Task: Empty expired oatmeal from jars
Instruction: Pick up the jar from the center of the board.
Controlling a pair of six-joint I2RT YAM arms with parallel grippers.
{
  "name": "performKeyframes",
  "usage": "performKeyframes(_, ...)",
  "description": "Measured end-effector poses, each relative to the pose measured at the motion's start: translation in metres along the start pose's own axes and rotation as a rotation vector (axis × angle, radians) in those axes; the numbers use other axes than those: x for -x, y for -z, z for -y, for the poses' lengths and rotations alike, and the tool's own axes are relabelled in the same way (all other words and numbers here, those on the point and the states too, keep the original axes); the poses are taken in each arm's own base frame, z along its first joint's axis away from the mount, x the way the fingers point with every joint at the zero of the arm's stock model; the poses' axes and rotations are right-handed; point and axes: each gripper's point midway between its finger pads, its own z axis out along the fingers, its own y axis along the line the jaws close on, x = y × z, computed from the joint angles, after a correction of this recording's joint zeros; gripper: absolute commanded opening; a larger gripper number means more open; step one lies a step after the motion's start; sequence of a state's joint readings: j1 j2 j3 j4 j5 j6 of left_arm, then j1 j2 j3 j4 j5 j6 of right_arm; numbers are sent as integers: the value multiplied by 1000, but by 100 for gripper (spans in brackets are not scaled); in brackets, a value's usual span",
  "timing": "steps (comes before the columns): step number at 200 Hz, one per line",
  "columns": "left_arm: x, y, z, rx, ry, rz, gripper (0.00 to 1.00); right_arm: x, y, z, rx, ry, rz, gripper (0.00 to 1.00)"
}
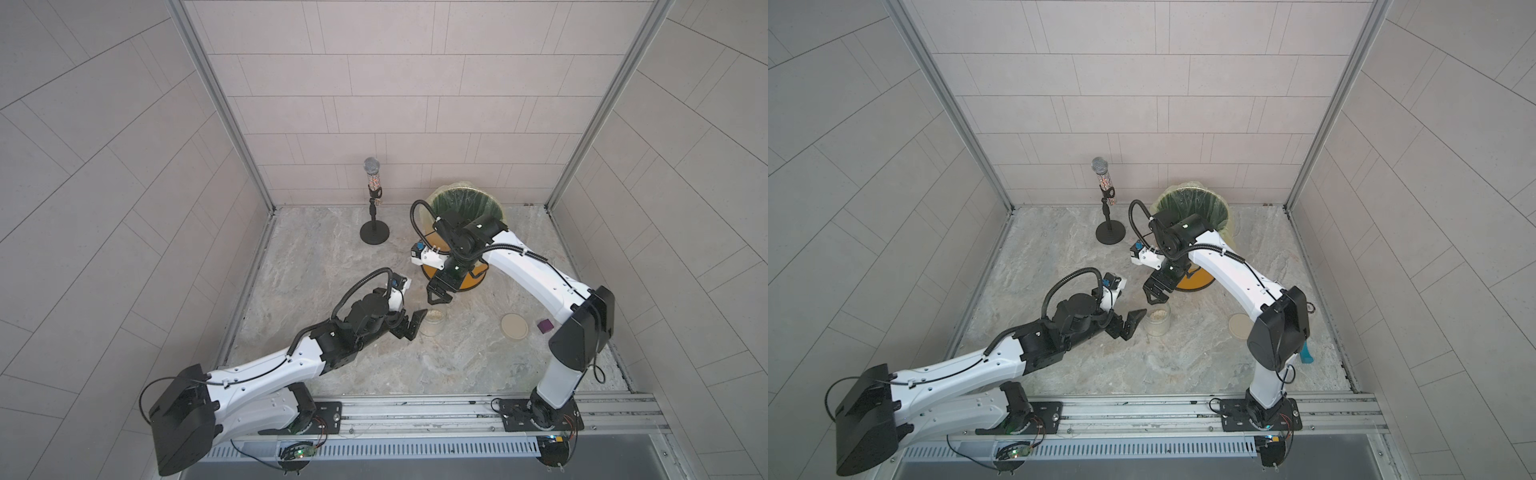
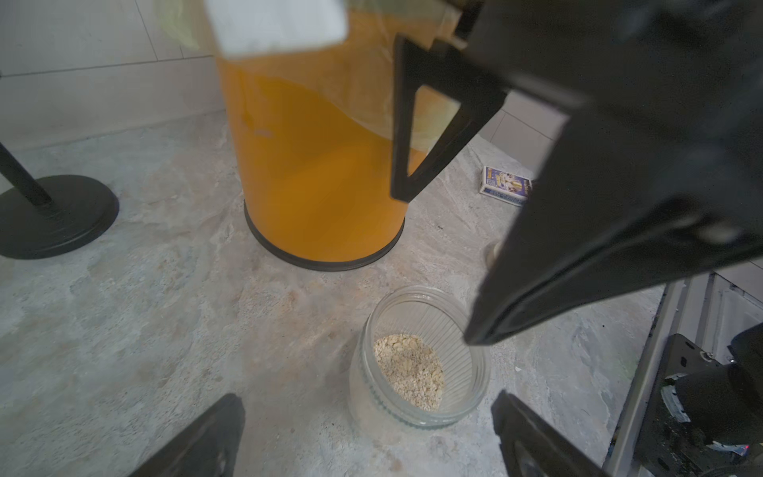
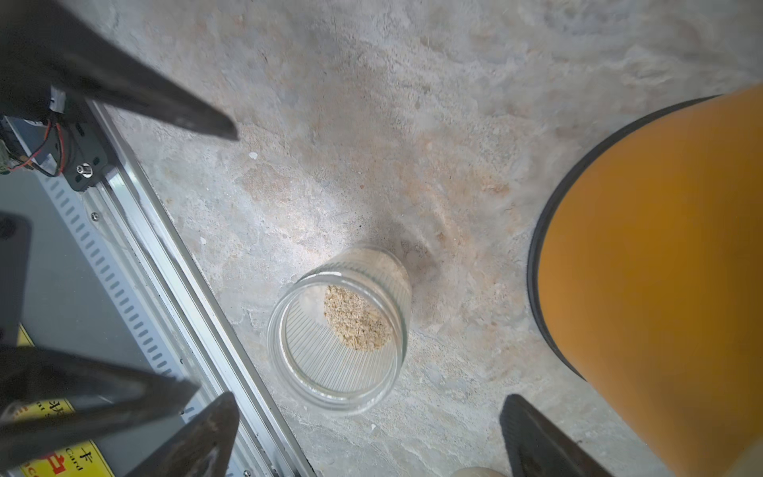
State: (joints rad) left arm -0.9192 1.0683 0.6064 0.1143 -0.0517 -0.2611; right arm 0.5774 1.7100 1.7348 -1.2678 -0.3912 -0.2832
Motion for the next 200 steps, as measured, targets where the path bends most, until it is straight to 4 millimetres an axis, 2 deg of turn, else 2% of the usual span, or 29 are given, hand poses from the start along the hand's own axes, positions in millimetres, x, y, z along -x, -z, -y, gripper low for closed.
performKeyframes(32, 5, -6, -16, 41, 56, -63, 100, -19, 33, -4, -46, -8, 68, 100)
performKeyframes(55, 14, -15, -14, 39, 67, -120, 99, -42, 39, -5, -81, -15, 84, 100)
performKeyframes(84, 21, -32, -2, 2, 79, -219, 93, -72, 28, -4, -148, -10, 108, 100)
performKeyframes(114, 14, -46, 6, -23, 81, -341, 80, -96, 17, -4, -211, 6, 185, 100)
performKeyframes(127, 8, -48, 8, -31, 82, -386, 78, -100, 14, -2, -235, 10, 223, 99)
performKeyframes(158, -12, -51, 8, -36, 79, -481, 64, -98, 2, 3, -233, 10, 263, 100)
performKeyframes(200, -27, -57, 10, -41, 65, -592, 61, -102, -25, 0, -194, 36, 295, 99)
